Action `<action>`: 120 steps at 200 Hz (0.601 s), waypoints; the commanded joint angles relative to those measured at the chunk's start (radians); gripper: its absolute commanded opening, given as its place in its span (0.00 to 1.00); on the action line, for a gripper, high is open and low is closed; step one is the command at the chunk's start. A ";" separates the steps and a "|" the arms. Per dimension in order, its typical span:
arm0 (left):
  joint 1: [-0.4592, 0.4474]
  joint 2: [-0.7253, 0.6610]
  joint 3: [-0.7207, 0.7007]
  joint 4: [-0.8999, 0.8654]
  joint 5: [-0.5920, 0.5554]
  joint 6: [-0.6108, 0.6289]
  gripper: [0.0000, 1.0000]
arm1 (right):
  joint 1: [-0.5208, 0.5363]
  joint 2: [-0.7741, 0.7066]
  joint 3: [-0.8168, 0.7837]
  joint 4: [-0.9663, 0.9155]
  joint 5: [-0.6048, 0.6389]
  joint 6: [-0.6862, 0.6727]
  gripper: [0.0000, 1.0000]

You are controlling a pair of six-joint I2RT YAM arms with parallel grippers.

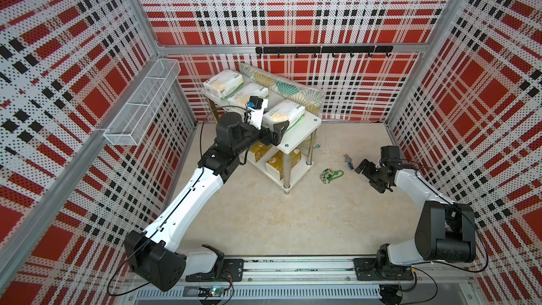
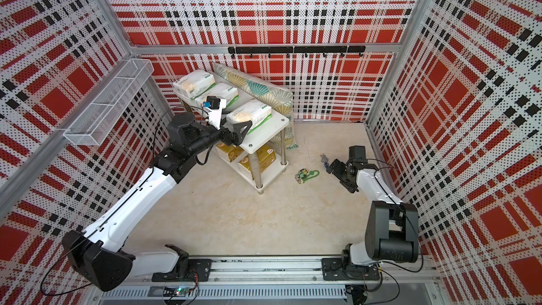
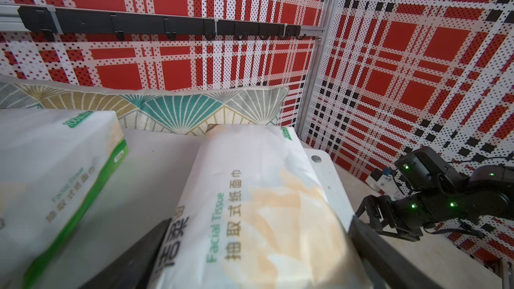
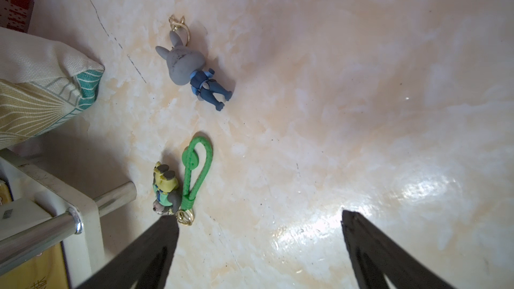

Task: Place the tissue boxes on the shelf by color
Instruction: Place a box of tissues on the shelf.

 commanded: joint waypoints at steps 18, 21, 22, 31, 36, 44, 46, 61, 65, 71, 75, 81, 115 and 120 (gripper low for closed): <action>0.006 -0.033 0.034 0.003 -0.003 0.022 0.99 | 0.007 -0.005 -0.016 0.016 -0.002 -0.008 1.00; 0.007 -0.033 0.034 0.001 -0.003 0.022 0.99 | 0.006 -0.005 -0.016 0.016 -0.002 -0.008 1.00; 0.008 -0.033 0.034 0.001 -0.003 0.023 0.99 | 0.006 -0.005 -0.016 0.016 -0.002 -0.008 1.00; 0.006 -0.032 0.033 0.000 -0.004 0.022 0.99 | 0.006 -0.005 -0.015 0.017 -0.004 -0.009 1.00; 0.006 -0.033 0.032 0.000 -0.005 0.023 0.99 | 0.007 -0.005 -0.016 0.017 -0.004 -0.009 1.00; 0.008 -0.034 0.032 0.000 -0.008 0.024 0.99 | 0.007 -0.006 -0.016 0.016 -0.004 -0.009 1.00; 0.007 -0.034 0.032 0.000 -0.009 0.024 0.99 | 0.007 -0.006 -0.016 0.016 -0.004 -0.009 1.00; 0.012 -0.036 0.034 0.004 -0.009 0.024 0.99 | 0.007 -0.007 -0.016 0.019 -0.004 -0.010 1.00; 0.014 -0.039 0.035 0.004 -0.008 0.023 0.99 | 0.006 -0.008 -0.016 0.018 -0.004 -0.010 1.00; 0.017 -0.038 0.038 0.005 -0.006 0.022 0.99 | 0.007 -0.009 -0.016 0.018 -0.003 -0.008 1.00; 0.018 -0.039 0.041 0.005 -0.006 0.022 0.99 | 0.006 -0.010 -0.016 0.018 -0.003 -0.009 1.00; 0.021 -0.037 0.045 0.006 -0.004 0.022 0.99 | 0.007 -0.010 -0.016 0.018 -0.004 -0.010 1.00; 0.032 -0.031 0.059 0.023 0.017 0.008 0.99 | 0.007 -0.008 -0.021 0.023 -0.005 -0.008 1.00; 0.035 -0.031 0.059 0.028 0.025 0.003 0.99 | 0.007 -0.008 -0.020 0.023 -0.005 -0.007 1.00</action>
